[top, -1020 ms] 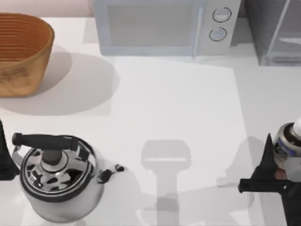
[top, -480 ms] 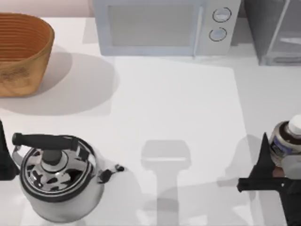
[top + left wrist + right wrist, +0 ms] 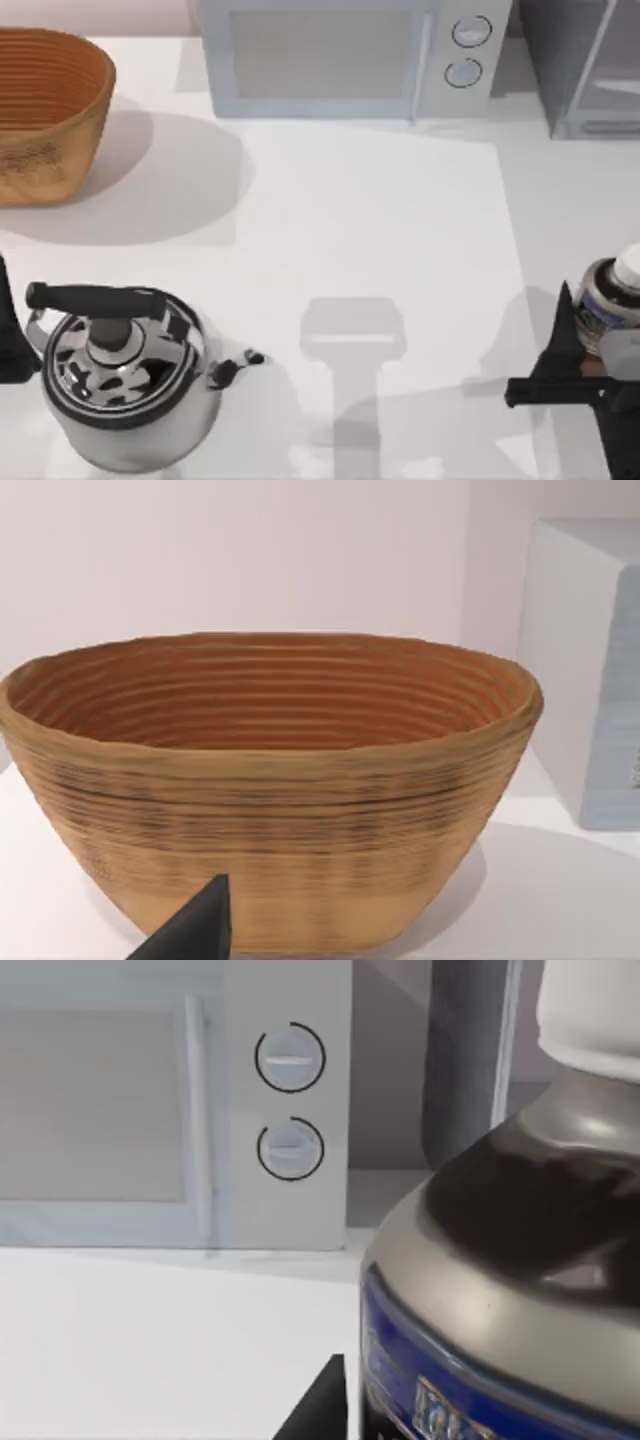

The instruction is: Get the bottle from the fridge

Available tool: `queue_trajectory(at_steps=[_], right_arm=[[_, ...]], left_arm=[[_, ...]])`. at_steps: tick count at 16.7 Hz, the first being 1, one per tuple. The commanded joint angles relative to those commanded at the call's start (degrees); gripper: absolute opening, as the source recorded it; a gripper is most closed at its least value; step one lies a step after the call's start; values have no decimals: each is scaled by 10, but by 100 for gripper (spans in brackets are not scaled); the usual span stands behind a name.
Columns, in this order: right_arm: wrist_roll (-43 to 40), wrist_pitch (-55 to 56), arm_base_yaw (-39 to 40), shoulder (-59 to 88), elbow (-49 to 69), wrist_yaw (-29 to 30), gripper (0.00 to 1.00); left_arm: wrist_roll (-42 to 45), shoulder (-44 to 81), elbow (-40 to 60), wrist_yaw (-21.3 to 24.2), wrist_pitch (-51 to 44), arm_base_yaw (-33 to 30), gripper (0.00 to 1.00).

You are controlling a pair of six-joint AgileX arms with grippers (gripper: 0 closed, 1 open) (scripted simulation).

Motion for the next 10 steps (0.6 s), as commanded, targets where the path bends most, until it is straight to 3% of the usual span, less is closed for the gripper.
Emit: queue_trajectory(at_steps=[4,10], right_arm=[[0,0,0,0,0,0,98],[0,0,0,0,0,0,100]], left_arm=[[0,0,0,0,0,0,100],[0,0,0,0,0,0,100]])
